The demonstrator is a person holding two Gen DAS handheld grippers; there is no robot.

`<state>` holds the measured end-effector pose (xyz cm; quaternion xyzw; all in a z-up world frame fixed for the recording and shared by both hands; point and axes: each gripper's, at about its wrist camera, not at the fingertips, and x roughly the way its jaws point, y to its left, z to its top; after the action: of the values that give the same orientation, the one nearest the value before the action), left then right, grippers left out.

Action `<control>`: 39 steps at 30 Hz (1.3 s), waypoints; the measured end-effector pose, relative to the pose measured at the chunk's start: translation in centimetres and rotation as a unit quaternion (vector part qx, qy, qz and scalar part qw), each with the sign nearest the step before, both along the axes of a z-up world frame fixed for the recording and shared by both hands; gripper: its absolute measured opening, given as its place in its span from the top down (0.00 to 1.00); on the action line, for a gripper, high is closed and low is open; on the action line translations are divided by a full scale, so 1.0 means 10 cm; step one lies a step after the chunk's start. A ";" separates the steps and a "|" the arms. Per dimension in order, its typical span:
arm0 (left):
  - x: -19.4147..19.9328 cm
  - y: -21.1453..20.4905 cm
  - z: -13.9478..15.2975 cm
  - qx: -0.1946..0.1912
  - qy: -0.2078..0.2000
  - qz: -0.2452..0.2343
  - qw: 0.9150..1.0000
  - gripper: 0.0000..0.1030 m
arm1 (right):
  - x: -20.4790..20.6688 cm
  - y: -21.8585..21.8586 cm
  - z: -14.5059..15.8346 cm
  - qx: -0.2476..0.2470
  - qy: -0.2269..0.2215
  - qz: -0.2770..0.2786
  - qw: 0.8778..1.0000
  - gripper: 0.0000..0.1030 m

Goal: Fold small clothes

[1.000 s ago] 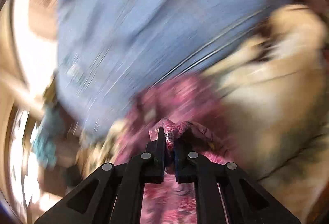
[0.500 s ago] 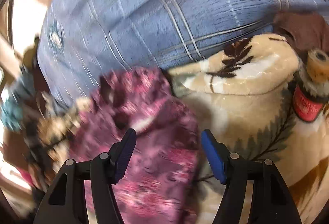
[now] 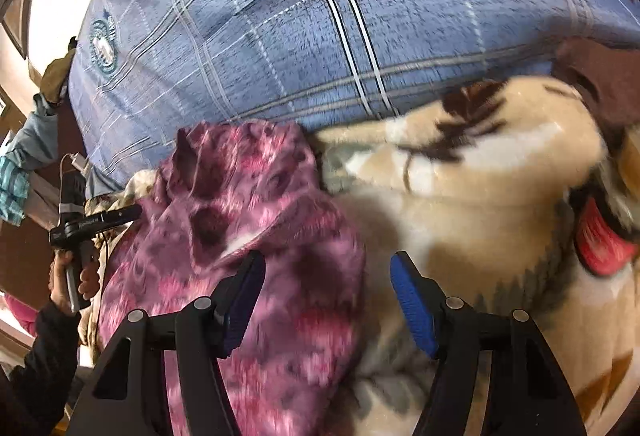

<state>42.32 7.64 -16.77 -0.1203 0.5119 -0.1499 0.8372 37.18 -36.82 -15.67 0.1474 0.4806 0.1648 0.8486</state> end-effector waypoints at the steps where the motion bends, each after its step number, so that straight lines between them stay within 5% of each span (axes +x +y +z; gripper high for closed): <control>1: 0.00 0.01 -0.01 -0.007 0.002 0.002 1.000 0.76 | 0.07 0.10 0.01 -0.027 0.005 0.015 1.000 0.46; 2: 0.00 0.02 -0.01 -0.013 0.000 0.006 1.000 0.93 | 0.12 0.19 0.04 -0.055 0.002 0.023 0.998 0.80; 3: 0.01 0.02 0.00 -0.016 -0.005 0.005 1.000 0.94 | 0.13 0.22 0.11 -0.057 -0.001 0.029 0.998 0.95; 6: -0.03 0.10 0.12 -0.020 -0.043 -0.011 0.999 0.96 | 0.17 0.20 0.36 -0.028 -0.040 0.021 0.999 0.96; 11: 0.04 0.43 0.31 -0.037 -0.076 0.034 0.996 0.96 | 0.28 -0.13 0.55 0.020 -0.073 -0.051 0.996 0.97; 14: 0.09 0.63 0.35 -0.091 -0.083 0.053 0.991 0.96 | 0.29 -0.28 0.53 0.039 -0.080 -0.079 0.993 0.97; 20: 0.17 0.34 -0.13 0.053 -0.031 0.057 0.996 0.96 | 0.59 -0.01 -0.06 -0.087 0.026 -0.101 0.991 0.96; 22: 0.17 0.30 -0.18 0.074 -0.025 0.058 0.995 0.95 | 0.60 0.03 -0.08 -0.103 0.034 -0.103 0.989 0.95; 26: 0.04 0.26 0.15 0.045 -0.044 0.040 0.997 0.88 | 0.43 0.12 0.20 -0.107 0.025 -0.097 0.989 0.74; 28: -0.12 0.32 0.40 0.037 -0.062 0.042 0.997 0.67 | 0.09 0.13 0.46 -0.083 -0.006 -0.108 0.991 0.48; 29: -0.21 0.35 0.51 0.037 -0.069 0.046 0.996 0.47 | -0.12 0.13 0.57 -0.065 -0.016 -0.114 0.991 0.30; 30: -0.34 0.39 0.63 0.037 -0.076 0.054 0.995 0.37 | -0.31 0.14 0.64 -0.053 -0.017 -0.122 0.991 0.25; 35: -1.11 0.47 0.64 0.025 -0.023 0.090 0.995 0.37 | -1.23 0.18 0.48 0.028 0.054 -0.150 0.987 0.24; 39: -1.77 0.60 0.31 -0.071 0.003 0.157 0.985 0.37 | -1.91 0.24 0.20 0.105 0.046 -0.162 0.980 0.23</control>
<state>24.58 13.66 -13.65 -0.2588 0.4773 -0.0525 0.8381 18.03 -34.47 -13.64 0.3192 0.4686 0.0674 0.8209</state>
